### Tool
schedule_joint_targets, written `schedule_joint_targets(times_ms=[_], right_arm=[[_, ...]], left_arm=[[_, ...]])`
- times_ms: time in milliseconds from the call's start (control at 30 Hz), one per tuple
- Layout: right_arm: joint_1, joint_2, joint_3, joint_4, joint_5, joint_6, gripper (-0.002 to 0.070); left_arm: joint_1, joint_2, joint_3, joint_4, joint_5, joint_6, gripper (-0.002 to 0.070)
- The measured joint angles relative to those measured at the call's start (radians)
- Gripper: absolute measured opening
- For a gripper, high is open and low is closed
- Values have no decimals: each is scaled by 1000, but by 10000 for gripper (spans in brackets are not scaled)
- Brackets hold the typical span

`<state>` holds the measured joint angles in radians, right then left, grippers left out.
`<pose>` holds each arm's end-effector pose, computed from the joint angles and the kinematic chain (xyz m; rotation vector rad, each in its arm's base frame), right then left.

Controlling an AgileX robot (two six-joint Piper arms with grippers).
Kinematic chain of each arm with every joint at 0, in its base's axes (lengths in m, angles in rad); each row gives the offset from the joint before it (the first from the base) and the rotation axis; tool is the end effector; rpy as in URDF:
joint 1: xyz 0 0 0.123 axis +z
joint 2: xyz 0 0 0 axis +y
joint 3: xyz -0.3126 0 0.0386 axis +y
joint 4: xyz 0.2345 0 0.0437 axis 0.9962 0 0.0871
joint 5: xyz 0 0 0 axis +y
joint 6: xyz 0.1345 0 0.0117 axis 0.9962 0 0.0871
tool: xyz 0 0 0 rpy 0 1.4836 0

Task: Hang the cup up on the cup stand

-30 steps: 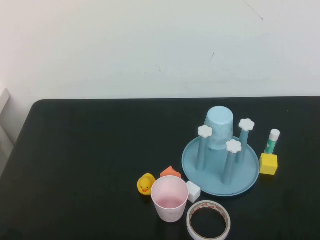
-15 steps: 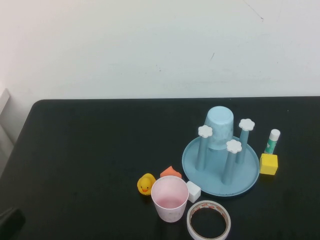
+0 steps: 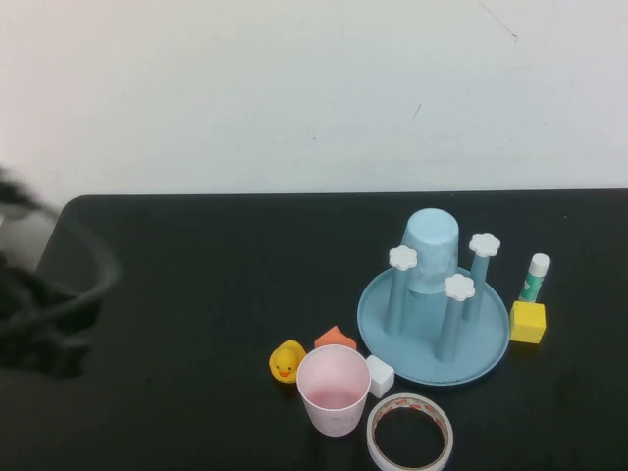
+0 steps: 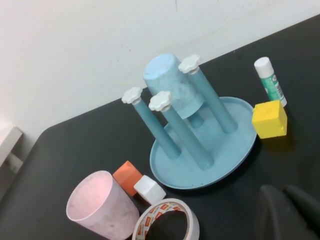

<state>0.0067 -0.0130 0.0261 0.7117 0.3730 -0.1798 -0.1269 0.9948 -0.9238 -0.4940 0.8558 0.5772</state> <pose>0.0499 0.0325 0.1703 0.2678 1.7953 0.5741 0.1814 -0.0719 0.3448 0.5942 2.2346 -0.3726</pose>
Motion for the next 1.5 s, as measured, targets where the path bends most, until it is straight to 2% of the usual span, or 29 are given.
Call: schedule_joint_targets(times_ms=[333,500,667,767,867,1000,1067,1167,1500], right_arm=[[0,0,0,0,0,-6,-1],[0,0,0,0,0,-6,-1],[0,0,0,0,0,-11,-1],[0,0,0,0,0,-14,-1],[0,0,0,0,0,-15,-1],[0,0,0,0,0,-16,-1],[0,0,0,0,0,-16,-1],[0,0,0,0,0,-16,-1],[0,0,0,-2,0,-16,-1]], left_arm=[[-398,389,-230,483,67,-329,-1],[-513,547,-343,596,67,-436,-1],[-534,692,-466,582,93,-466,4],[-531,773,-537,540,149,-473,58],[-529,846,-594,470,182,-471,193],[-529,925,-617,400,160,-467,432],[-529,955,-618,391,146,-463,494],[-529,997,-620,389,124,-463,505],[-529,1087,-623,389,58,-480,463]])
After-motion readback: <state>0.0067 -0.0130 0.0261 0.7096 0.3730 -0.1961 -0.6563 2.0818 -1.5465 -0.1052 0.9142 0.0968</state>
